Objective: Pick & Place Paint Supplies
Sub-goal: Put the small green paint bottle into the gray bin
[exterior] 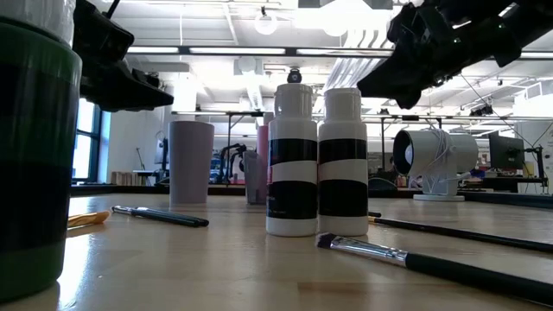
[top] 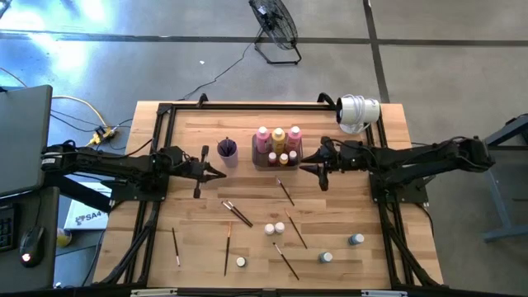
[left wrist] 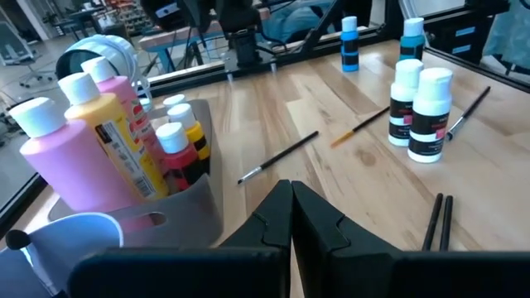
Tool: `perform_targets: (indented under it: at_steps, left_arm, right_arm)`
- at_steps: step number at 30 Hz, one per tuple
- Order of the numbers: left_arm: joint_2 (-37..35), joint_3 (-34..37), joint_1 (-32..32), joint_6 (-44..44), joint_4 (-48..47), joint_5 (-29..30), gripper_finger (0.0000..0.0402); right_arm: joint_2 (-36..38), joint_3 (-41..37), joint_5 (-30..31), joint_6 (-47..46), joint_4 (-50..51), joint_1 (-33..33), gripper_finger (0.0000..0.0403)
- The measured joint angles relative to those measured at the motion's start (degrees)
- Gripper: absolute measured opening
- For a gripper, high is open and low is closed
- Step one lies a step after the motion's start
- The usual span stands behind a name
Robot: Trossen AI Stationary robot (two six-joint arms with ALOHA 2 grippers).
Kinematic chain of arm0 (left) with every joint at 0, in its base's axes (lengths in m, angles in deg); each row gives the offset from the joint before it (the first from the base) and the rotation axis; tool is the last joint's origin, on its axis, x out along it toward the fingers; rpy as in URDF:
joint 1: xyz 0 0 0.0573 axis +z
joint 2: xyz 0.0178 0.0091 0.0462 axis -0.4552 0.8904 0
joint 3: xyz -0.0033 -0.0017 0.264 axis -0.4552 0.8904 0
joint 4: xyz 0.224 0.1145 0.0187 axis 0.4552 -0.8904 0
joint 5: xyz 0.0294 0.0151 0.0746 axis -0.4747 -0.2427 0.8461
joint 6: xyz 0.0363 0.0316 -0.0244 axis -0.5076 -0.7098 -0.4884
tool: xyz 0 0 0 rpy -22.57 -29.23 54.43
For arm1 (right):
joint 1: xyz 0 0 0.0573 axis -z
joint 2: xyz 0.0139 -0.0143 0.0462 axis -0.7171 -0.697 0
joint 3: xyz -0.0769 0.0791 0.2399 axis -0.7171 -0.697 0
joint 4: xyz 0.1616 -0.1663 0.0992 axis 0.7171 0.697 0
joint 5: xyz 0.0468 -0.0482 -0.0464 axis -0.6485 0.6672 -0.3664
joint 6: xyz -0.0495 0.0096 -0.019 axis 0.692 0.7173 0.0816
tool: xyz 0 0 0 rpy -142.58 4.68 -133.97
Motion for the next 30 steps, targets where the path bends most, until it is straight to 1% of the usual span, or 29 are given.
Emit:
perform_targets:
  at_steps: [6,15,23,30]
  left_arm:
    - [0.0,0.0,0.0,0.1,0.0,-0.1,0.0000]
    - [0.0,0.0,0.0,0.2,0.1,-0.2,0.0000]
    - [0.0,0.0,0.0,1.5,2.2,0.0,0.0000]
    - [0.0,0.0,0.0,3.0,2.7,0.0,0.0000]
  right_arm:
    - [0.0,0.0,-2.8,0.0,-0.1,2.0,0.0100]
    - [0.0,0.0,-2.8,0.5,-0.4,2.2,0.0100]
    - [0.0,0.0,-2.4,0.5,-3.2,2.2,0.0100]
    - [0.0,0.0,0.4,4.5,-5.5,2.2,0.0100]
